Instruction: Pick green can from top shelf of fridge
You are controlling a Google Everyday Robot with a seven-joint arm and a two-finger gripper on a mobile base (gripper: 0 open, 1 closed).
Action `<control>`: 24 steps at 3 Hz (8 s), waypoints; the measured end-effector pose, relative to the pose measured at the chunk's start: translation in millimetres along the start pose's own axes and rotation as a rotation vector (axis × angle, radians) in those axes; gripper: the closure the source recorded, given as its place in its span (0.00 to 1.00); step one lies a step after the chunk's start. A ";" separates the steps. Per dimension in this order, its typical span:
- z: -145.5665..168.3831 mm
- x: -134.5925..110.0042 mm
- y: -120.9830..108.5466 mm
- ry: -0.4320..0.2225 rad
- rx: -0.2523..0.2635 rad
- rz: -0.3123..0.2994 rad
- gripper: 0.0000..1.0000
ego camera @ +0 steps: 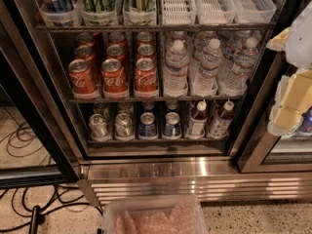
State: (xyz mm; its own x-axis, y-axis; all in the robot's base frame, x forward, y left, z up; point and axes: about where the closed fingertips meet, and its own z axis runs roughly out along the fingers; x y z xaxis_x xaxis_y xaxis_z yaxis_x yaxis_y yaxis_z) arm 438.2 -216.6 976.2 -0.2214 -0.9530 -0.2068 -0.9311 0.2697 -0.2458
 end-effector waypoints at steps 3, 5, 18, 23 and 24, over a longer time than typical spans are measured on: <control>35.6 -53.0 -2.2 -0.139 0.019 0.047 0.00; 34.7 -119.0 -0.4 -0.269 0.038 -0.023 0.00; -29.0 -246.2 -76.8 -0.995 0.660 0.434 0.00; -32.5 -276.8 -95.5 -1.195 0.697 0.571 0.42; -30.9 -281.9 -97.3 -1.211 0.691 0.580 0.46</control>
Offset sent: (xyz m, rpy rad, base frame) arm 0.0144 0.0169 -0.0197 0.0603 -0.0043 -0.0351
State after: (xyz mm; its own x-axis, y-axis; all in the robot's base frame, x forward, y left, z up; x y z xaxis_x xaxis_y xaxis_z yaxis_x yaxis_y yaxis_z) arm 582.2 21.5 1087.7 0.1867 -0.1018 -0.9771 -0.4095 0.8960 -0.1716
